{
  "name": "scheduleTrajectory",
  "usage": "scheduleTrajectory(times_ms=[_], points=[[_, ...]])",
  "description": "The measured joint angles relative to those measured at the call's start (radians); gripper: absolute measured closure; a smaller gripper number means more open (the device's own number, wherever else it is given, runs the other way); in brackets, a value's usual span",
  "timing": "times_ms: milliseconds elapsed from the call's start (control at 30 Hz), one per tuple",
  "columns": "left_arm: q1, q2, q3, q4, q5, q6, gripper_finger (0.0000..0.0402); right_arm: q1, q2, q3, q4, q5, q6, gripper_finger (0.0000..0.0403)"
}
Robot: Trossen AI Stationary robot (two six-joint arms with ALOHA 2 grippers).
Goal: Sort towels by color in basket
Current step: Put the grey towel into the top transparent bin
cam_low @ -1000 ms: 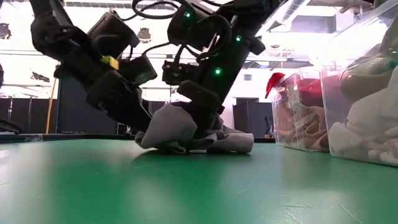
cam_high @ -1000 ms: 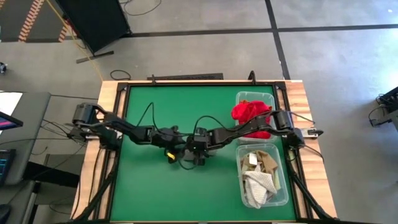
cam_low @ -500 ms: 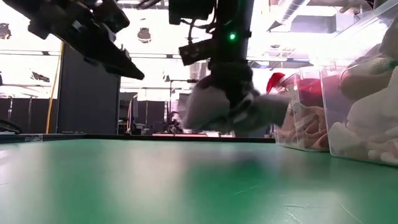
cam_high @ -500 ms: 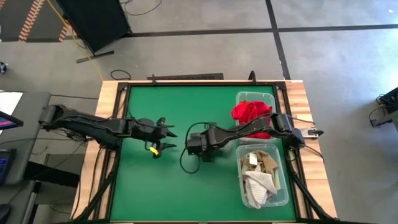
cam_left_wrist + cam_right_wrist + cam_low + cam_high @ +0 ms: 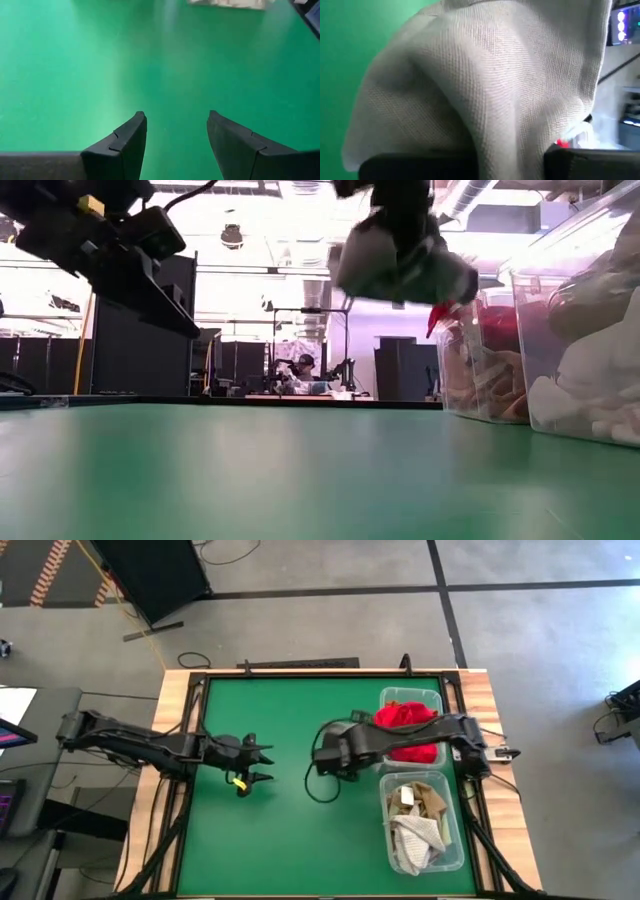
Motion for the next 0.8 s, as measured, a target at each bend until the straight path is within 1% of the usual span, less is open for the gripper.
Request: scheduleTrajectory(times_ms=[100,267,433,533,700,800], points=[[-0.008,0.0,-0.037,0.059,-0.001,-0.01,0.0203,0.0,-0.089,-0.005,-0.002,0.005,0.011,0.0354],[-0.016,-0.001,-0.065,0.107,-0.003,-0.013,0.0203,0.0,-0.239,-0.007,0.0,0.051,0.064,0.0354],[-0.017,-0.001,-0.105,0.181,-0.004,-0.023,0.0203,-0.005,-0.397,-0.084,0.001,0.126,0.156,0.0354],[-0.017,0.0,-0.108,0.177,-0.004,-0.024,0.0203,-0.021,-0.493,-0.183,0.002,0.146,0.225,0.0354],[-0.017,-0.001,-0.108,0.183,-0.006,-0.025,0.0203,-0.072,-0.641,-0.414,0.003,0.156,0.36,0.0354],[-0.017,-0.001,-0.108,0.184,-0.009,-0.025,0.0203,-0.104,-0.708,-0.552,0.045,0.155,0.423,0.0354]])
